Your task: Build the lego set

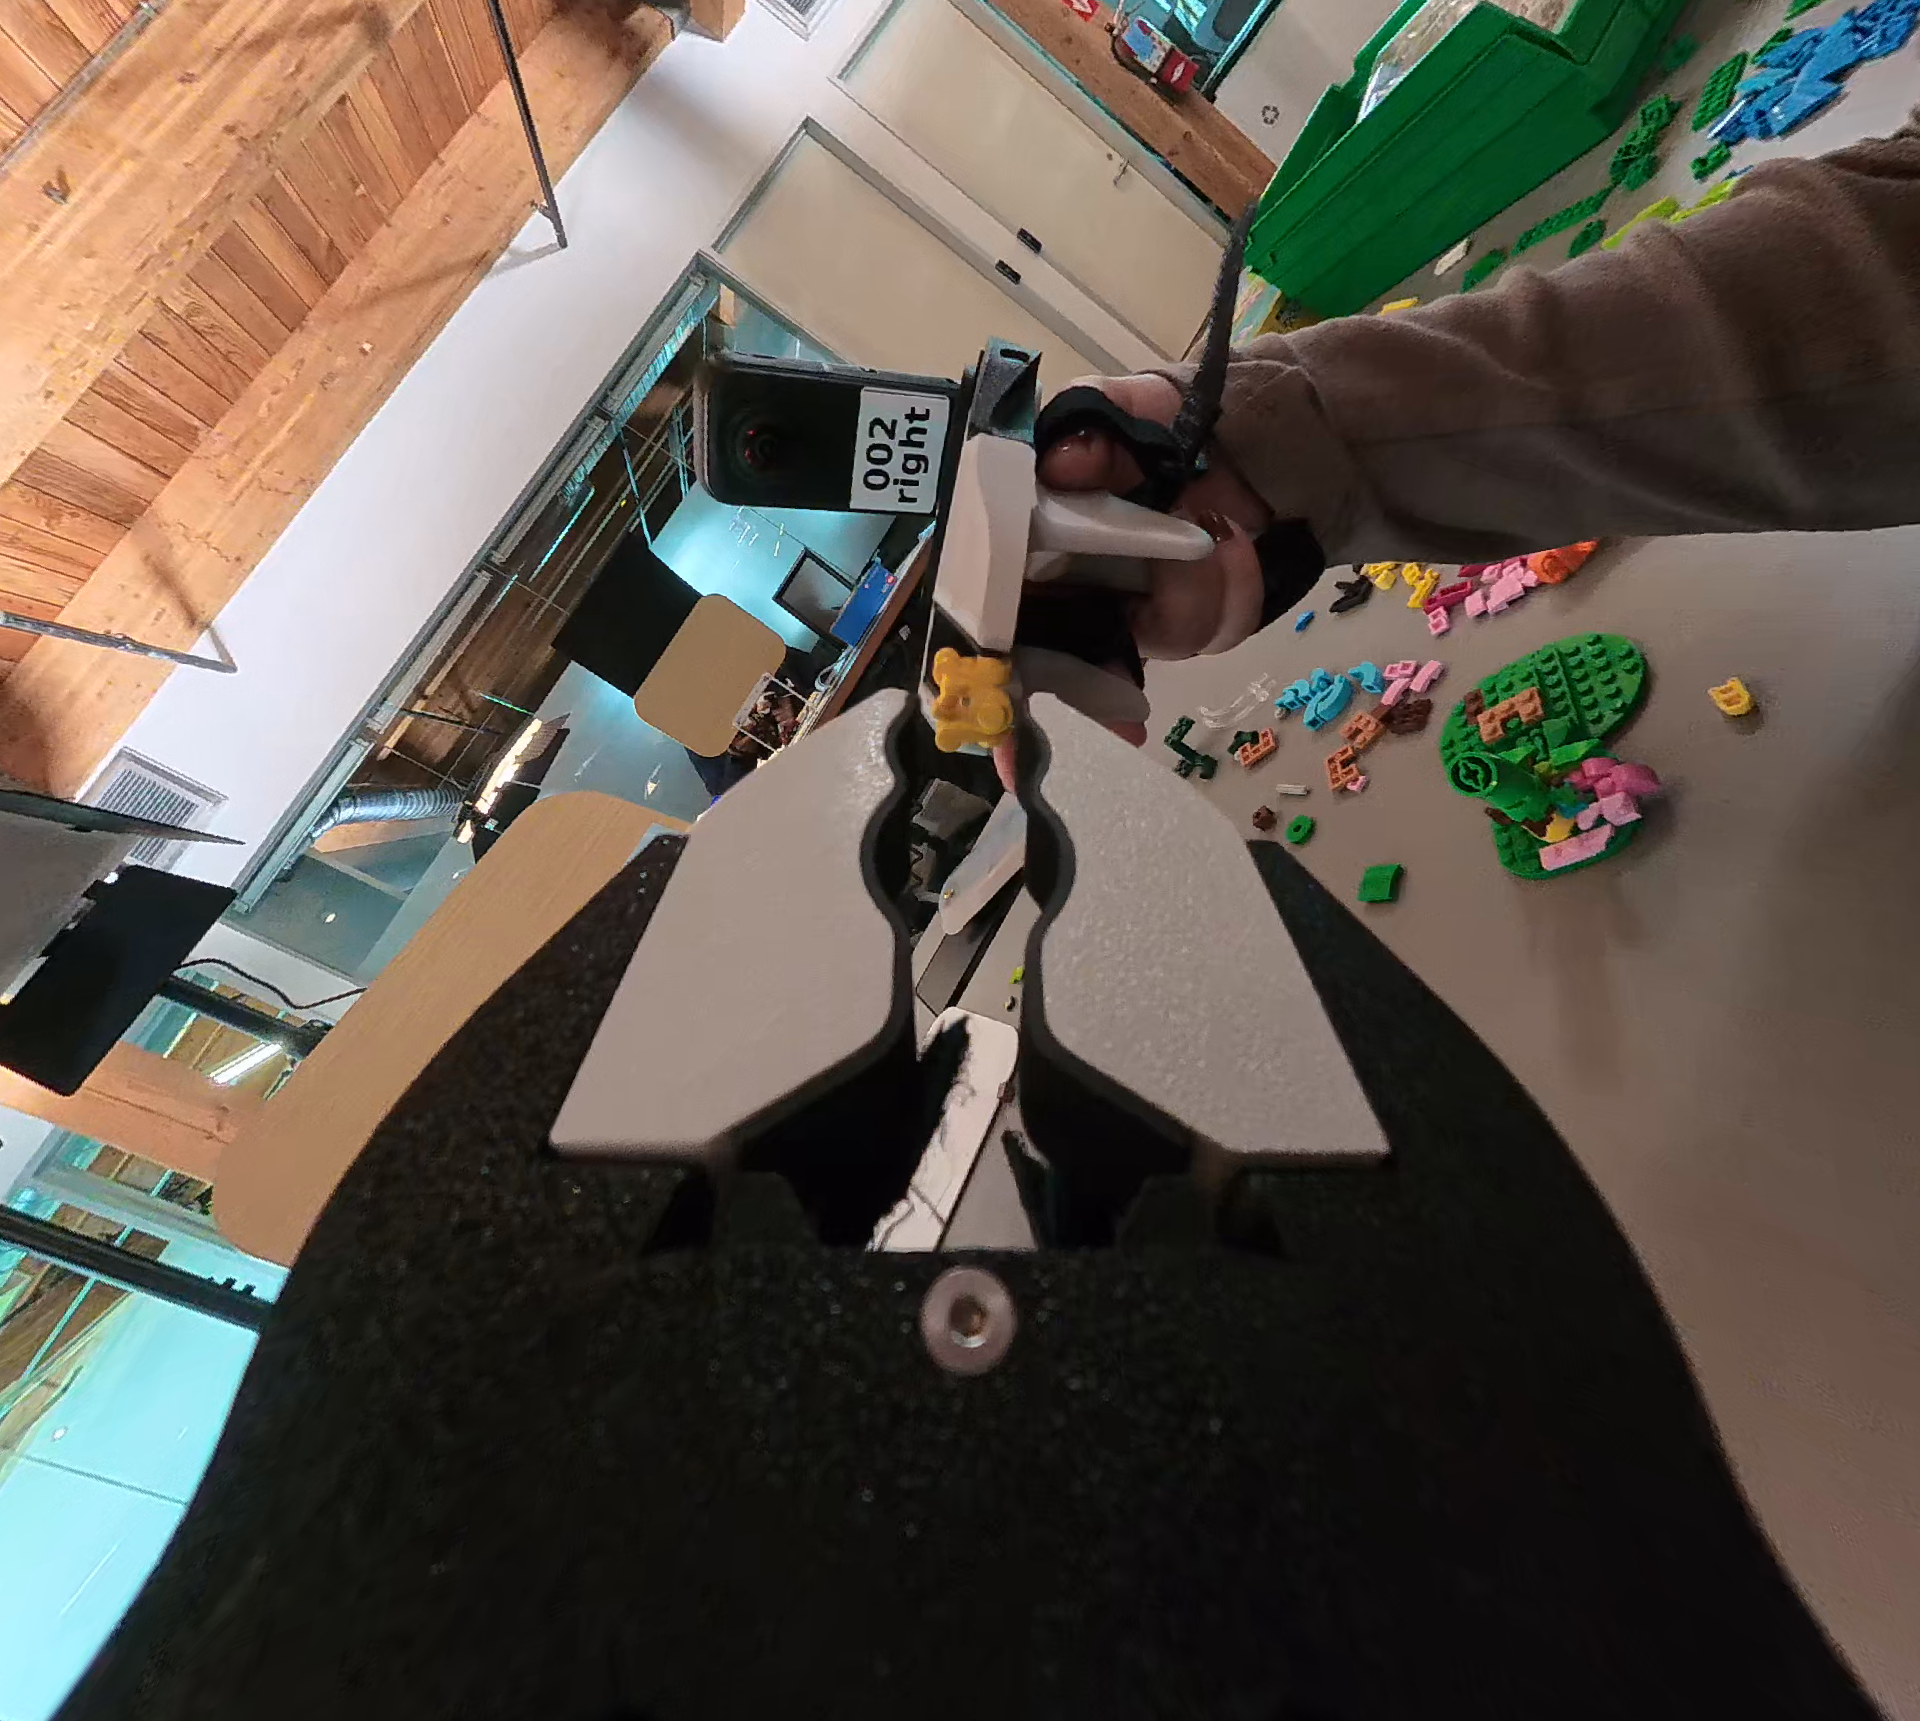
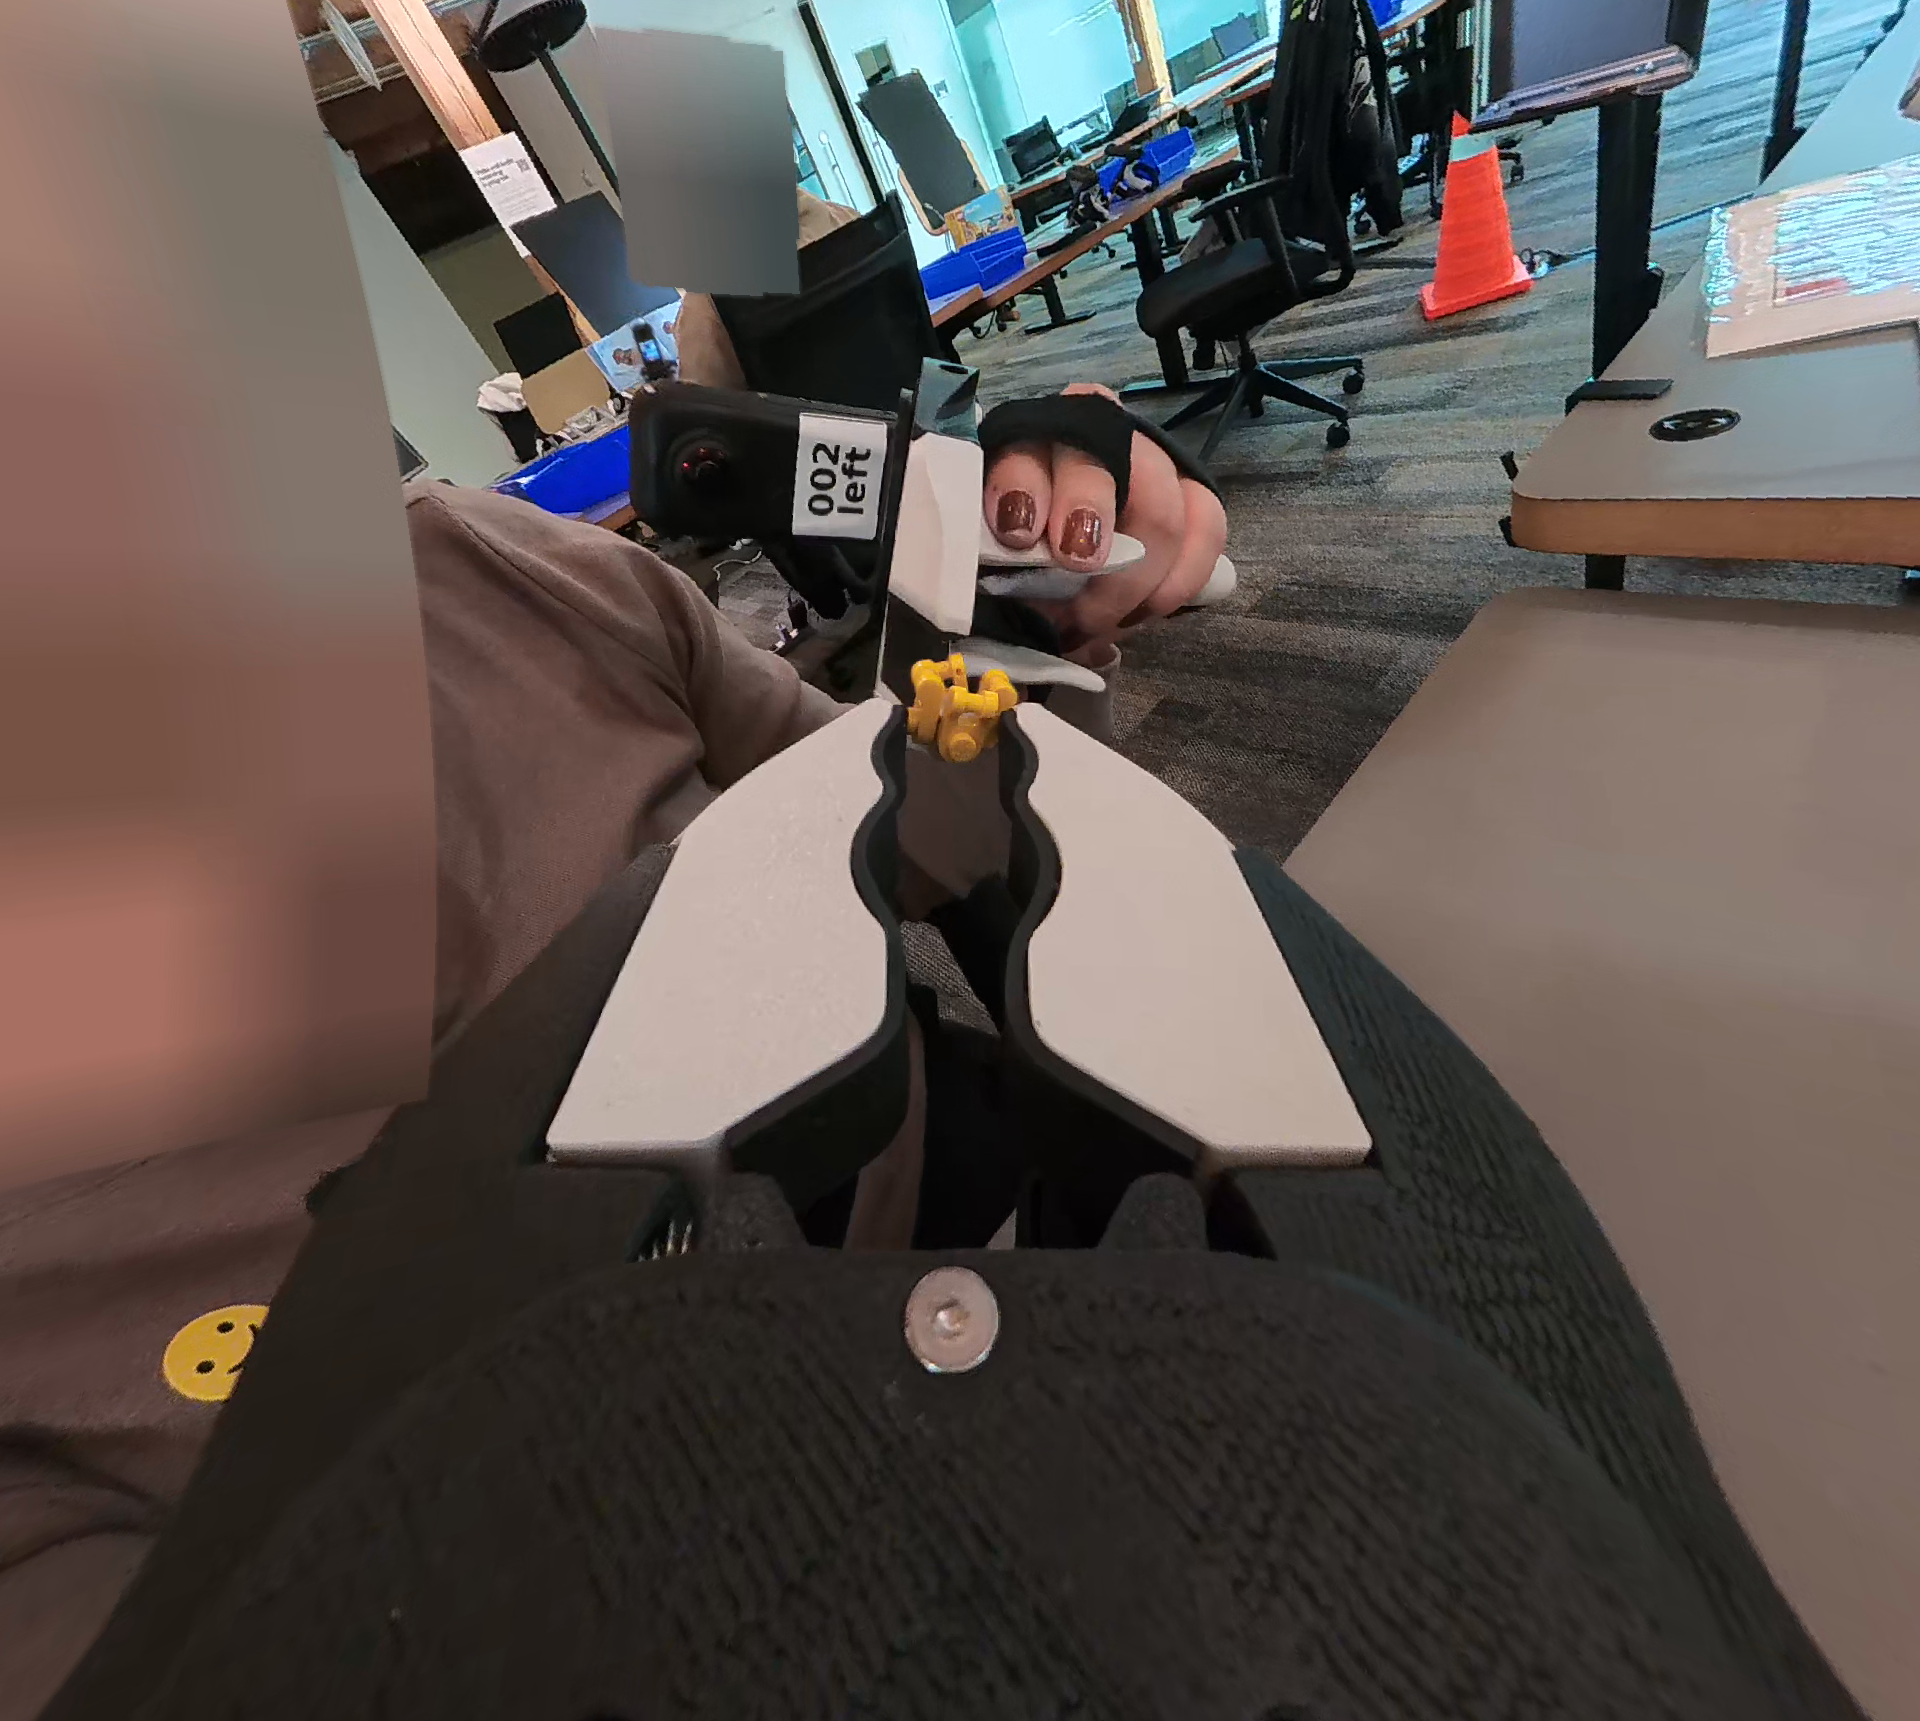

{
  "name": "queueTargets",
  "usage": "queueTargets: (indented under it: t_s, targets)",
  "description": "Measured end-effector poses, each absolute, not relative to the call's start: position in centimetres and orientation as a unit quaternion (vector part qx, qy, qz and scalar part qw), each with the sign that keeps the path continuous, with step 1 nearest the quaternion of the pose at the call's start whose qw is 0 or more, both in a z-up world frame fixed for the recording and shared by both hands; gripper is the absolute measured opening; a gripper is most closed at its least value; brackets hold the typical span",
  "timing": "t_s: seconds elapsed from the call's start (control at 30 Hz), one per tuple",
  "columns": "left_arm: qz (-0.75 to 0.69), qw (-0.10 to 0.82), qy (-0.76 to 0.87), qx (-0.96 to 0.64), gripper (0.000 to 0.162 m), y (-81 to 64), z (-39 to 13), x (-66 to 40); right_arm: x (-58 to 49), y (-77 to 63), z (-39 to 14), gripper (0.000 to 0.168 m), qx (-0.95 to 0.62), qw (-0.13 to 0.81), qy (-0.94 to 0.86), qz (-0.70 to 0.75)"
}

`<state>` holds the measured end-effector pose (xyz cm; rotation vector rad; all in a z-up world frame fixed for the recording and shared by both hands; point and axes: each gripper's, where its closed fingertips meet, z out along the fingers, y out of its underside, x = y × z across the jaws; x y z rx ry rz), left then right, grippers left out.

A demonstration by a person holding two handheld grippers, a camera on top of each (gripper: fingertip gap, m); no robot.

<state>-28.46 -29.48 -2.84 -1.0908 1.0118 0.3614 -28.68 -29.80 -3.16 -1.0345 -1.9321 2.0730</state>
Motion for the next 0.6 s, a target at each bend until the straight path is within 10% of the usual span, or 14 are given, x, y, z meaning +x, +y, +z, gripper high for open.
queueTargets:
  t_s: [0.6]
  targets:
    - [0.107,0.742,0.404,-0.524,0.011,-28.79,-2.1,-28.84,-28.99,-29.22,-2.33,0.015,-0.34,0.104,-0.628,0.692]
